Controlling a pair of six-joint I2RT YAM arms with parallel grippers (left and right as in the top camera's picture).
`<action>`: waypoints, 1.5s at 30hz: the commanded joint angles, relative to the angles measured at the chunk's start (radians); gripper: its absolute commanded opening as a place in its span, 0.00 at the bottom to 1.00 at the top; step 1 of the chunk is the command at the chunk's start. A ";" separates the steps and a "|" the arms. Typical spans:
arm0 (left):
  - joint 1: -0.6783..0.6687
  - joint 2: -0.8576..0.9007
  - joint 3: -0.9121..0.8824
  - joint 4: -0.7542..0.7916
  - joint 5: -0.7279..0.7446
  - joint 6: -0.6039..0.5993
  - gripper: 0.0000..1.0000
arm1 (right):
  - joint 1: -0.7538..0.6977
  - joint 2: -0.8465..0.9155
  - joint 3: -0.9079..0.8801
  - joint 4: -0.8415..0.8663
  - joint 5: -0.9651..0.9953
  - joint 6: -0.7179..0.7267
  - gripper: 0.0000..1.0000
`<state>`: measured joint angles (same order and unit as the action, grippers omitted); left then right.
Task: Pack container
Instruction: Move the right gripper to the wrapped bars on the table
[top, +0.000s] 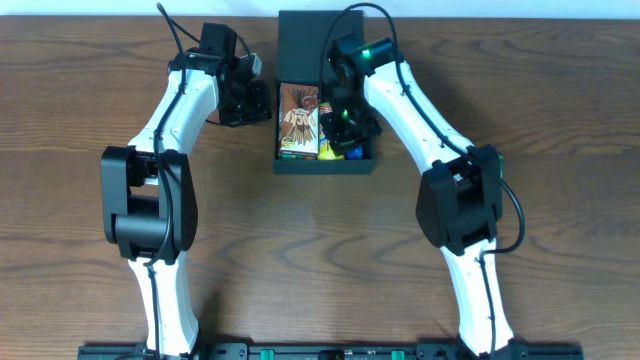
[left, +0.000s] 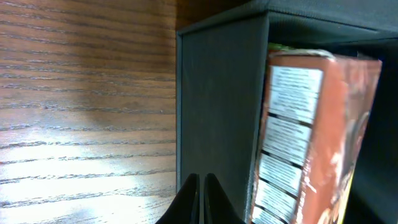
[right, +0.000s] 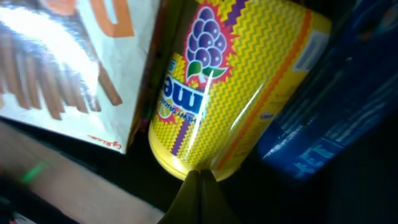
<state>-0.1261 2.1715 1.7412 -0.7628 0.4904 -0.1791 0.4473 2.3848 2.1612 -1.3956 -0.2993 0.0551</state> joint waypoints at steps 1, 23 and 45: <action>0.003 0.014 -0.005 -0.007 0.000 0.019 0.06 | 0.002 -0.019 -0.030 0.028 0.010 -0.008 0.01; 0.003 0.014 -0.005 -0.011 0.000 0.018 0.06 | -0.263 -0.125 0.206 -0.048 0.259 0.132 0.02; 0.003 0.014 -0.005 -0.011 -0.004 0.019 0.06 | -0.518 -0.108 -0.116 -0.164 0.468 0.158 0.48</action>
<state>-0.1261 2.1715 1.7412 -0.7700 0.4904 -0.1791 -0.0692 2.2677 2.0743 -1.5551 0.1333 0.2863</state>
